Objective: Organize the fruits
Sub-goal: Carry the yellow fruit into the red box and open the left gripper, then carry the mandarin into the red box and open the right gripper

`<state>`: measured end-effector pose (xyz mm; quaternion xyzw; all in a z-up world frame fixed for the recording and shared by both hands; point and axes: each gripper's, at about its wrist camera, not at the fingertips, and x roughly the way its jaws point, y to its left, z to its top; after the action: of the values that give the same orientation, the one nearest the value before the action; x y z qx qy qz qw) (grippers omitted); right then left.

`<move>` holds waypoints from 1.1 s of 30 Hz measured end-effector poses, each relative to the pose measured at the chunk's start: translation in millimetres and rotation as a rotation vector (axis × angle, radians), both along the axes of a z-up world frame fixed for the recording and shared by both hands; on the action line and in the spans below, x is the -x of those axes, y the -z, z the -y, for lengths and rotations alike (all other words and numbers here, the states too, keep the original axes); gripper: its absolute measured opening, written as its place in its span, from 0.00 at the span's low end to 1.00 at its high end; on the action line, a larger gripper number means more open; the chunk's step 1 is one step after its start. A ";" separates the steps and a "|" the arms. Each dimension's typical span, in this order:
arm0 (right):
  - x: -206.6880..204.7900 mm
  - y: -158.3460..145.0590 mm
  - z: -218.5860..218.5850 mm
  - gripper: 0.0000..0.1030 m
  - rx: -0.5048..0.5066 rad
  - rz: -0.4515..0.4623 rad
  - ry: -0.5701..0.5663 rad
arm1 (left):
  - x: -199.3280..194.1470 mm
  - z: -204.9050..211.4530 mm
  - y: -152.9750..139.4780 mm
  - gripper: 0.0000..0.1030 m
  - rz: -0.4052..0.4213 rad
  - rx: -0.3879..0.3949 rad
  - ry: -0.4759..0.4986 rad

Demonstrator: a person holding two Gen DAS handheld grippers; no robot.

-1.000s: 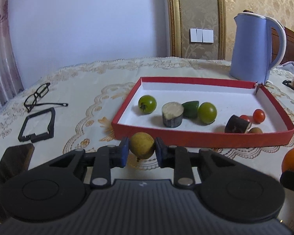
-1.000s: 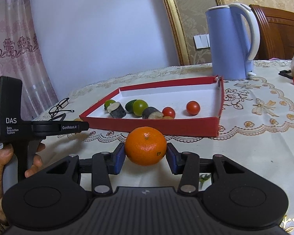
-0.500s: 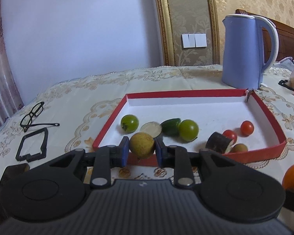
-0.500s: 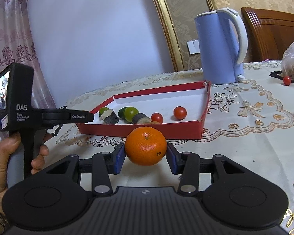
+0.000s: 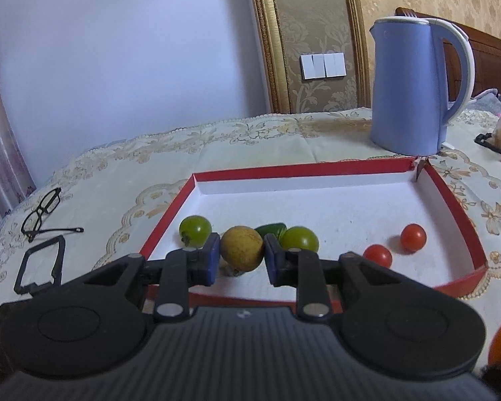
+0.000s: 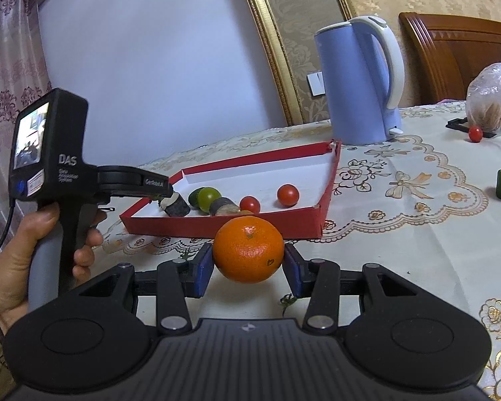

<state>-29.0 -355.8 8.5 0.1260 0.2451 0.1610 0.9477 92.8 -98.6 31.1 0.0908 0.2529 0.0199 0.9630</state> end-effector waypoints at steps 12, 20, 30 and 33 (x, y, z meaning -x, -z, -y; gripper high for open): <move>0.8 2.5 10.6 0.43 -0.007 -0.004 0.022 | -48.9 11.2 2.6 0.25 -0.035 -0.037 -0.042; -2.1 2.7 6.8 0.43 0.004 -0.008 0.017 | -44.1 0.3 -0.2 0.66 -0.007 -0.032 -0.060; -25.3 -15.5 -16.6 0.43 0.099 0.030 -0.008 | 20.2 -66.0 0.4 0.93 0.093 0.084 -0.174; -35.2 -20.8 -25.2 0.43 0.118 0.035 -0.019 | 33.8 -85.5 4.4 0.96 0.088 0.142 -0.190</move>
<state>6.2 -330.7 29.2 0.0647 0.2388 0.1574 0.9560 59.0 -13.1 26.7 -0.0029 0.2185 0.0970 0.9710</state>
